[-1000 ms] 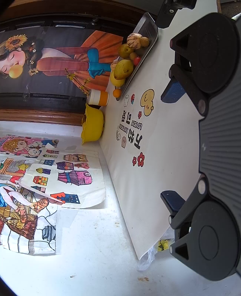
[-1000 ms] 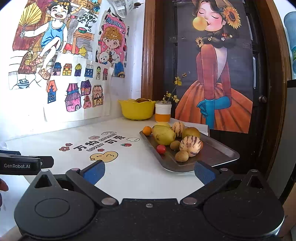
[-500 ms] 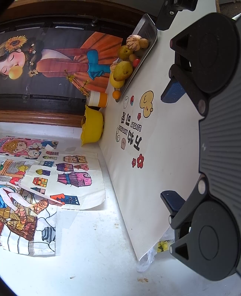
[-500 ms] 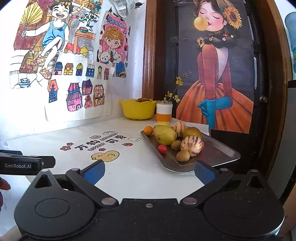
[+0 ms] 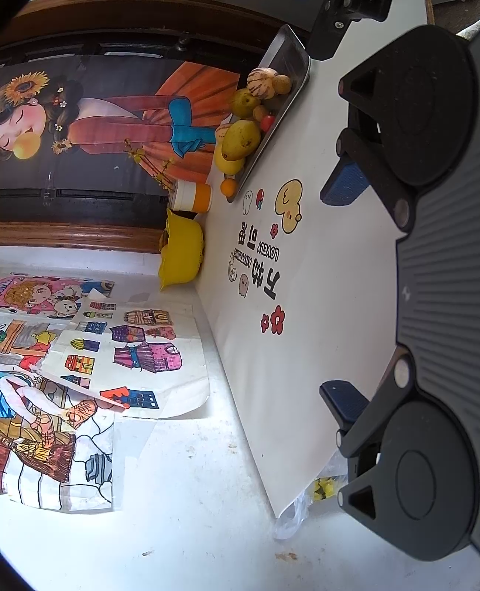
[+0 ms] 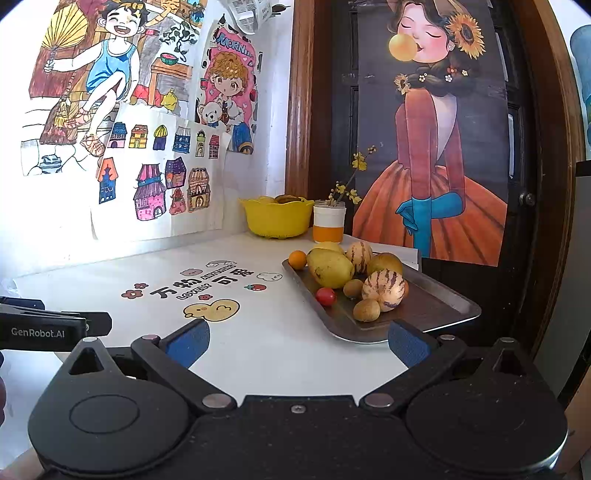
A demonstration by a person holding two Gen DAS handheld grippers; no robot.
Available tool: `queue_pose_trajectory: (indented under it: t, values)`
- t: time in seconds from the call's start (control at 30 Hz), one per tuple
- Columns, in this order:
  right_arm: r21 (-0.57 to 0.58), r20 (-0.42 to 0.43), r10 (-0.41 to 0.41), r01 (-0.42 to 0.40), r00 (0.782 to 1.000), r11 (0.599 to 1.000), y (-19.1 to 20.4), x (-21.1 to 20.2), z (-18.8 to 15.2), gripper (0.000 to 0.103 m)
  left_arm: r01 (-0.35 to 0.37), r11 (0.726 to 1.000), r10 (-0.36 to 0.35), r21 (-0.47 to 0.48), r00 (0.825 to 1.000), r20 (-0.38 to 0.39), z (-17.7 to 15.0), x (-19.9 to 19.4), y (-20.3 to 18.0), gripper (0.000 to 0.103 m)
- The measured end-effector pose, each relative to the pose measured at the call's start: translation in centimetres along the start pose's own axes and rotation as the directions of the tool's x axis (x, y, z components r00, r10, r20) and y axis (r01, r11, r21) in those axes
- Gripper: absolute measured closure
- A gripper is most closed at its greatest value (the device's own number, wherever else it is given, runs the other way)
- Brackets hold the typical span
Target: Organize fruits
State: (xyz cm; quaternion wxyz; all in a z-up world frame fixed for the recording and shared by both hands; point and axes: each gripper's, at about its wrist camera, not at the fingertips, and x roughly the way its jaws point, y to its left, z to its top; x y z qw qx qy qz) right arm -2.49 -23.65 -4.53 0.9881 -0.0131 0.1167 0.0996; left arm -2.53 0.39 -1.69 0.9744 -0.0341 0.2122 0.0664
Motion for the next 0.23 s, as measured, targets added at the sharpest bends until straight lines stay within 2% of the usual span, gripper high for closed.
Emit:
queue_pose_trajectory:
  t: [0.23]
  values:
    - [0.000, 0.000, -0.002, 0.002, 1.000, 1.000, 0.10, 0.00, 0.00, 0.001, 0.000, 1.000, 0.000, 0.005, 1.000, -0.001, 0.02, 0.03, 0.02, 0.000]
